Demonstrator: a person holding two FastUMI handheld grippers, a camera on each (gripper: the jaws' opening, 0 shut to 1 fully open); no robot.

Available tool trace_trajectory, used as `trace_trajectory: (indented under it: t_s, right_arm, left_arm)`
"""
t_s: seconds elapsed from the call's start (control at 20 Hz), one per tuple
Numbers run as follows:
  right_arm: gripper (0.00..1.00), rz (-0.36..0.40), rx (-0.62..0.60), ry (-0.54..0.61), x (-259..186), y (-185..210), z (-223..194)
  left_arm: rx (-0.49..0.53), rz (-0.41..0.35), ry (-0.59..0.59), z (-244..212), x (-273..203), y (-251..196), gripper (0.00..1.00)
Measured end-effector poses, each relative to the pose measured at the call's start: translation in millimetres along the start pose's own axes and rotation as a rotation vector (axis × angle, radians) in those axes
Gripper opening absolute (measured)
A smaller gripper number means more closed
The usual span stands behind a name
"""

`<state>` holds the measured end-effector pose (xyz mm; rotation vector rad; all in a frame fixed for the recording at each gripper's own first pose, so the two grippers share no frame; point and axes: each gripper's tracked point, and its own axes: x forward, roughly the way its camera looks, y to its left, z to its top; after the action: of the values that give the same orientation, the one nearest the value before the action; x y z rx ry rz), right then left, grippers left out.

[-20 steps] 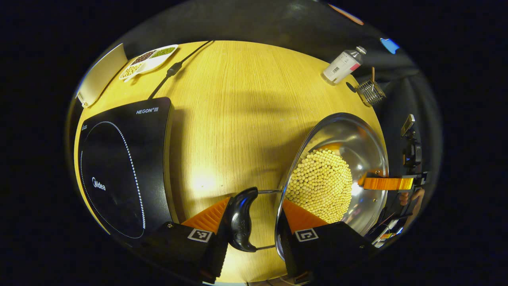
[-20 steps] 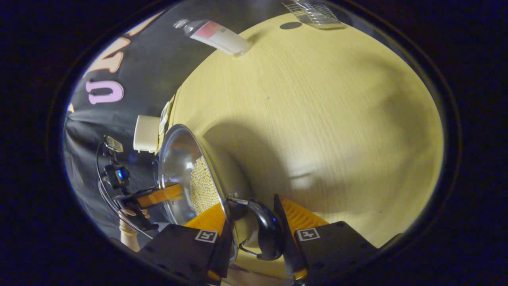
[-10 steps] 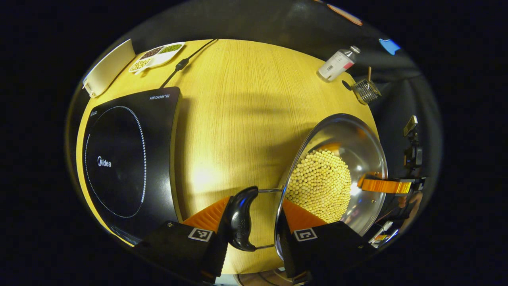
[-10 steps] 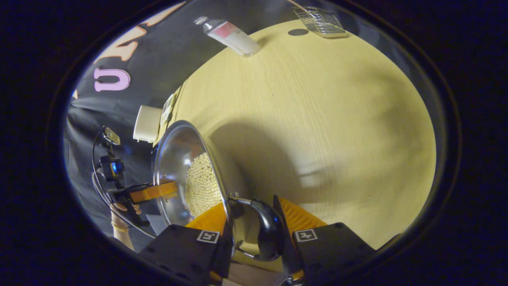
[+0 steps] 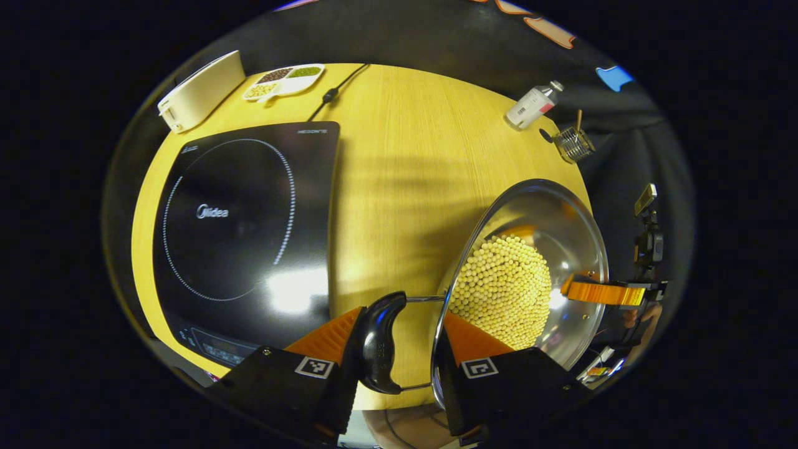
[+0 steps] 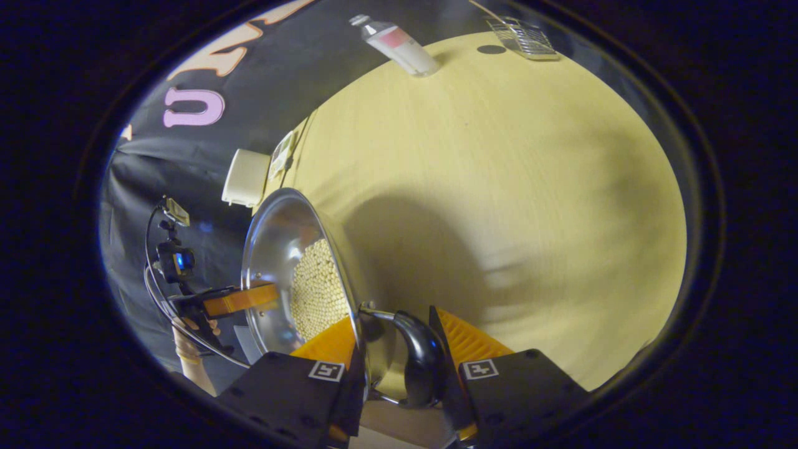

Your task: First push the handle of the pot to place it horizontally, then grasp the pot with both hands and set it on the induction cooktop.

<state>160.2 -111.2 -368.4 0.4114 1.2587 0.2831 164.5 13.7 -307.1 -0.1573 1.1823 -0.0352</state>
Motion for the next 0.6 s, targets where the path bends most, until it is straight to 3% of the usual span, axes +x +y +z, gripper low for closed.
trace_trajectory:
  t_s: [0.05,0.2,0.25,0.3,0.6]
  right_arm:
    - [0.54,0.005,-0.005,0.000,0,-1,2]
    - [0.54,0.015,-0.025,-0.007,1,-4,7]
    - [0.48,0.018,-0.032,-0.009,3,-2,6]
    - [0.54,0.020,-0.034,-0.009,3,-1,4]
    - [0.54,0.031,-0.036,-0.010,5,-2,5]
  left_arm:
    - [-0.003,0.002,-0.008,0,-3,2,0.60]
    - [-0.008,0.006,-0.030,-3,-9,2,0.60]
    - [-0.009,0.007,-0.037,-4,-11,3,0.60]
    - [-0.012,0.008,-0.042,-5,-14,3,0.60]
    - [0.002,0.012,-0.080,-4,-28,6,0.58]
